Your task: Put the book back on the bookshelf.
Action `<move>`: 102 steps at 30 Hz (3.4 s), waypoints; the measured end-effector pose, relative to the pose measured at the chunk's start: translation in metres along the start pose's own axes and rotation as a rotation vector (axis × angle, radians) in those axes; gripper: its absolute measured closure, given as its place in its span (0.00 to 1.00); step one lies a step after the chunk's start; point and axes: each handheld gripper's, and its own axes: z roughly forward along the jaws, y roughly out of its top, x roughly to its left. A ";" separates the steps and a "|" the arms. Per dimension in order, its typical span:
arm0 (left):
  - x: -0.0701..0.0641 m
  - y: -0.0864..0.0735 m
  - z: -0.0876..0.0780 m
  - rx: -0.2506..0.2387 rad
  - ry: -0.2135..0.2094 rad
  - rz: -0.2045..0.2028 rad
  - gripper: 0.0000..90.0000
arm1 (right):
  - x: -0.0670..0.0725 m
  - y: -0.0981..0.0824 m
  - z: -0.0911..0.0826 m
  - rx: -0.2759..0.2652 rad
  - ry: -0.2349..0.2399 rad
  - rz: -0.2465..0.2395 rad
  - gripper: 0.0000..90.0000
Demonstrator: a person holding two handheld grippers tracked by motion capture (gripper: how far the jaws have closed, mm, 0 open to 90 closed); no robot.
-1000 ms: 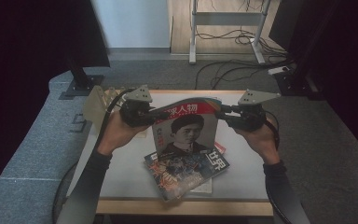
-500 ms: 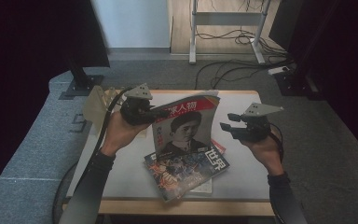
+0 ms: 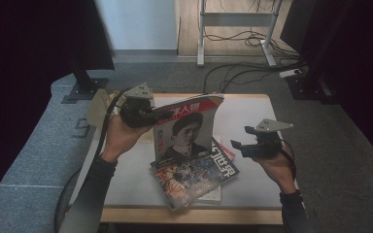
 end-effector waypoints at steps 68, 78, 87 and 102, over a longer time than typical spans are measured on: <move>0.038 -0.048 -0.148 -0.030 0.344 -0.200 0.97 | -0.004 -0.143 0.021 0.217 -0.206 0.127 0.10; 0.051 -0.065 -0.168 -0.031 0.411 -0.248 0.97 | -0.006 -0.149 0.024 0.231 -0.211 0.141 0.10; 0.063 -0.077 -0.183 -0.020 0.459 -0.295 0.97 | -0.008 -0.150 0.025 0.235 -0.205 0.162 0.09; 0.087 -0.096 -0.184 -0.021 0.538 -0.356 0.97 | -0.009 -0.150 0.026 0.237 -0.199 0.167 0.09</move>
